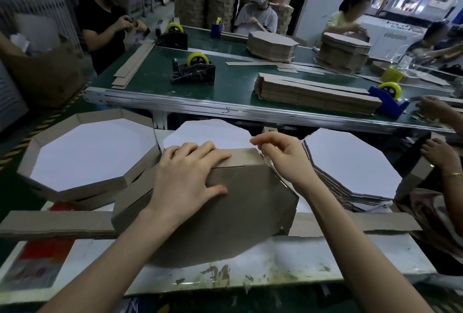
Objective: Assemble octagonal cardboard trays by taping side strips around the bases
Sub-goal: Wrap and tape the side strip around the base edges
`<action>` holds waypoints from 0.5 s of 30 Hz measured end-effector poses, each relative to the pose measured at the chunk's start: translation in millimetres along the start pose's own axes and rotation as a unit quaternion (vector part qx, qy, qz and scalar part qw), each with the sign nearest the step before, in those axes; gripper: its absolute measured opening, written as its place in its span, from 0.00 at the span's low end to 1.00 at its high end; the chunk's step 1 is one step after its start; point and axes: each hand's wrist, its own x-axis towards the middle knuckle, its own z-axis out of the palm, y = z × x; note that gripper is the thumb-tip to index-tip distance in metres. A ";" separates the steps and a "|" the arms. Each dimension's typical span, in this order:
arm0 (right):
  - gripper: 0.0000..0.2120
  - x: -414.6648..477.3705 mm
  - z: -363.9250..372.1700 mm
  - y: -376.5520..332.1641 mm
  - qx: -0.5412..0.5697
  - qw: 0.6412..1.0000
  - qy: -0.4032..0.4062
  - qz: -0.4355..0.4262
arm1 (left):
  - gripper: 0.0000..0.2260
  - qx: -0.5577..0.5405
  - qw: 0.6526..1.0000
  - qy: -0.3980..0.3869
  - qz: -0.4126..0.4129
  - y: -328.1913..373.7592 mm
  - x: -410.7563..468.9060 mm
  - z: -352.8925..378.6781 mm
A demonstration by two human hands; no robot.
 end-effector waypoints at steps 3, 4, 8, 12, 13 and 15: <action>0.13 6.1 5.0 0.3 -0.009 0.998 -0.059 -0.021 | 0.28 0.003 1.000 -0.019 -0.011 -0.3 4.1 -0.7; 0.12 8.9 6.4 0.5 -0.021 0.996 -0.079 -0.025 | 0.27 -0.008 1.000 -0.009 -0.022 1.3 5.9 -0.6; 0.12 15.4 7.5 3.9 -0.038 0.993 -0.111 -0.020 | 0.20 -0.020 0.997 0.067 -0.038 9.5 11.4 4.9; 0.11 18.8 2.0 9.8 -0.034 0.992 -0.125 -0.010 | 0.22 0.003 0.999 0.029 -0.014 5.2 12.8 5.6; 0.11 19.7 1.2 10.4 -0.038 0.990 -0.134 -0.005 | 0.25 0.020 1.000 0.004 -0.010 3.7 12.7 5.2; 0.12 20.9 0.8 11.3 -0.050 0.987 -0.151 0.005 | 0.31 0.066 0.997 -0.045 -0.007 2.4 15.4 4.6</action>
